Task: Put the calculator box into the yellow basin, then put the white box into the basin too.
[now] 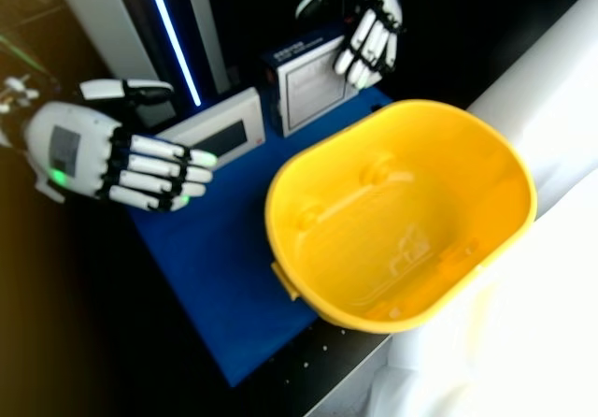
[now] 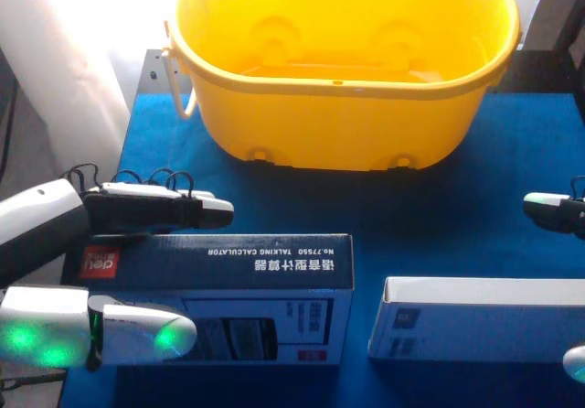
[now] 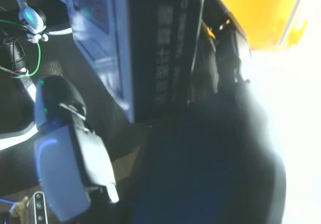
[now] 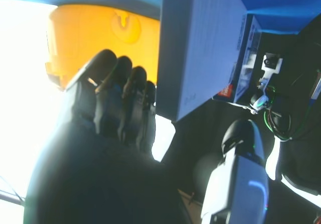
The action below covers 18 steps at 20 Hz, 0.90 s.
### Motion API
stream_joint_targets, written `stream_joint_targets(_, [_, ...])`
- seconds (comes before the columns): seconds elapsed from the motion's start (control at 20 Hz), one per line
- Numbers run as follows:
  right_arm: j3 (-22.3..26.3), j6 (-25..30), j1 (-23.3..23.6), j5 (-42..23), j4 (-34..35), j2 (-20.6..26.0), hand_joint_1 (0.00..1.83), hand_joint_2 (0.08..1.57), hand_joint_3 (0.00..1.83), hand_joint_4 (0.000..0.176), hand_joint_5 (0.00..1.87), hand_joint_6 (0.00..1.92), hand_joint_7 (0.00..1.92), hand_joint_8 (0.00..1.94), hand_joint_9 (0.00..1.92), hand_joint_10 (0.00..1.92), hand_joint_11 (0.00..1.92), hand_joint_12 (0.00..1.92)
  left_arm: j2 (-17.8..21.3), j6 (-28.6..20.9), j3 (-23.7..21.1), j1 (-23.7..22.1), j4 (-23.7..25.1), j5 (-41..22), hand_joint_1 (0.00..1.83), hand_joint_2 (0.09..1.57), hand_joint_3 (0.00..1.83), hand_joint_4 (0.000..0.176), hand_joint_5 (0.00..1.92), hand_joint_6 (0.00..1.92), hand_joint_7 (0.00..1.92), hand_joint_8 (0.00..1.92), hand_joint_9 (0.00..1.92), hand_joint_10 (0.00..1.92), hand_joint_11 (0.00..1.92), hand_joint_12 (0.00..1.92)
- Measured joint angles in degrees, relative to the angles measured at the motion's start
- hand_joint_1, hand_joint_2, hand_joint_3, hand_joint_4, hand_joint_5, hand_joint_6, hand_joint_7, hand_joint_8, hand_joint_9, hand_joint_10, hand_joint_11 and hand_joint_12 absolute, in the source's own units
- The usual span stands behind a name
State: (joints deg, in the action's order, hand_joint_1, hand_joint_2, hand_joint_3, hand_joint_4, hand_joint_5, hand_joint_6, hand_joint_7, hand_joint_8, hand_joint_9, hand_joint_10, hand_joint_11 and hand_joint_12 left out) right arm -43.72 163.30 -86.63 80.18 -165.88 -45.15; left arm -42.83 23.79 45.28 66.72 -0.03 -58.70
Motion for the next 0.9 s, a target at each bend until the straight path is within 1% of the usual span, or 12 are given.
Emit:
stream_joint_targets(0.1, [0.0, 0.0, 0.0, 0.0, 0.0, -0.1, 1.2, 0.96, 0.03, 0.0, 0.61, 0.08, 0.59, 0.06, 0.47, 0.39, 0.07, 1.4, -0.6, -0.3, 0.5, 0.0, -0.3, -0.3, 1.11, 1.06, 0.01, 0.064, 0.51, 0.01, 0.35, 0.0, 0.45, 0.02, 0.14, 1.29])
stream_joint_targets(0.15, [0.0, 0.0, 0.0, 0.0, 0.0, -0.1, 1.2, 0.96, 0.03, 0.0, 0.61, 0.08, 0.59, 0.06, 0.47, 0.39, 0.07, 1.4, -0.6, -0.3, 0.5, 0.0, -0.3, -0.3, 1.11, 1.06, 0.01, 0.064, 0.51, 0.01, 0.35, 0.0, 0.45, 0.02, 0.14, 1.29])
stream_joint_targets(0.2, [-0.1, 0.0, 0.0, 0.1, 0.0, -0.1, 1.17, 1.13, 0.0, 0.0, 0.85, 0.87, 0.81, 0.17, 0.64, 0.57, 0.29, 1.43, -0.8, -0.3, 0.8, 0.0, -0.3, -0.3, 1.22, 1.08, 0.01, 0.057, 0.57, 0.02, 0.39, 0.01, 0.53, 0.05, 0.3, 1.31])
stream_joint_targets(0.25, [-0.2, 0.0, 0.0, 0.1, 0.0, -0.2, 1.31, 1.19, 0.0, 0.0, 0.86, 1.15, 0.78, 1.01, 0.71, 1.22, 0.46, 1.48, -1.2, -0.4, 1.1, 0.0, -0.3, -0.5, 1.29, 1.1, 0.0, 0.058, 0.61, 0.02, 0.42, 0.01, 0.58, 0.07, 0.38, 1.32])
stream_joint_targets(0.3, [-0.3, 0.0, 0.0, 0.1, 0.2, -0.3, 1.35, 1.17, 0.0, 0.0, 0.89, 1.18, 0.81, 1.14, 0.79, 1.3, 0.63, 1.46, -1.4, -0.5, 1.3, -0.1, -0.5, -0.5, 1.72, 1.08, 0.0, 0.031, 0.68, 0.03, 0.46, 0.02, 0.66, 0.11, 0.62, 1.48])
stream_joint_targets(0.35, [-0.5, 0.1, 0.0, 0.1, 0.0, -0.6, 1.35, 1.17, 0.0, 0.0, 0.88, 1.2, 0.81, 1.19, 0.79, 1.33, 0.69, 1.47, -1.6, -0.4, 1.5, -0.1, -0.6, -0.4, 1.74, 1.1, 0.05, 0.007, 0.77, 0.04, 0.53, 0.03, 0.58, 1.15, 0.74, 1.58])
stream_joint_targets(0.4, [-0.5, 0.2, 0.0, 0.3, 0.0, -0.8, 1.35, 1.18, 0.0, 0.0, 0.87, 1.23, 0.79, 1.2, 0.78, 1.35, 0.69, 1.46, -1.8, -0.7, 1.7, -0.2, -1.1, -0.3, 1.75, 1.13, 0.01, 0.0, 0.82, 0.05, 0.57, 0.04, 0.57, 1.36, 0.74, 1.64])
stream_joint_targets(0.45, [-0.5, 0.1, 0.0, 0.3, -0.1, -0.8, 1.36, 1.18, 0.0, 0.0, 0.87, 1.22, 0.8, 1.18, 0.8, 1.34, 0.7, 1.45, -1.9, -0.3, 1.7, -0.2, -1.0, -0.2, 1.57, 1.19, 0.0, 0.0, 0.68, 1.14, 0.7, 0.07, 0.63, 1.27, 0.71, 1.65])
stream_joint_targets(0.5, [-0.5, 0.0, 0.0, 0.3, -0.1, -0.8, 1.36, 1.17, 0.0, 0.0, 0.87, 1.23, 0.79, 1.18, 0.81, 1.32, 0.71, 1.45, -2.0, -0.1, 1.7, -0.2, -1.3, -0.3, 1.49, 1.19, 0.0, 0.0, 0.77, 1.19, 0.61, 1.06, 0.75, 1.28, 0.79, 1.66])
stream_joint_targets(0.55, [-0.5, 0.0, 0.2, 0.2, 0.0, -0.8, 1.36, 1.17, 0.0, 0.0, 0.87, 1.22, 0.79, 1.19, 0.81, 1.33, 0.71, 1.45, -2.0, 0.2, 1.7, -0.2, -1.3, -0.3, 1.48, 1.17, 0.0, 0.0, 0.77, 1.11, 0.75, 1.17, 0.83, 1.24, 0.77, 1.67])
stream_joint_targets(0.65, [-0.6, 0.0, 0.4, 0.2, 0.0, -0.8, 1.35, 1.18, 0.0, 0.0, 0.88, 1.19, 0.77, 1.22, 0.8, 1.36, 0.7, 1.47, -2.0, 0.3, 1.7, -0.2, -1.7, -0.3, 1.37, 1.14, 0.0, 0.0, 0.85, 1.11, 0.89, 1.07, 0.93, 1.23, 0.85, 1.22])
stream_joint_targets(0.9, [-0.7, 0.0, 0.9, 0.2, 0.0, -0.8, 1.35, 1.17, 0.0, 0.0, 0.9, 1.16, 0.79, 1.19, 0.79, 1.38, 0.67, 1.5, -2.1, 1.1, 1.9, -0.2, -3.6, -2.8, 1.36, 1.15, 0.0, 0.0, 0.86, 1.09, 0.88, 1.13, 0.89, 1.26, 0.86, 1.17])
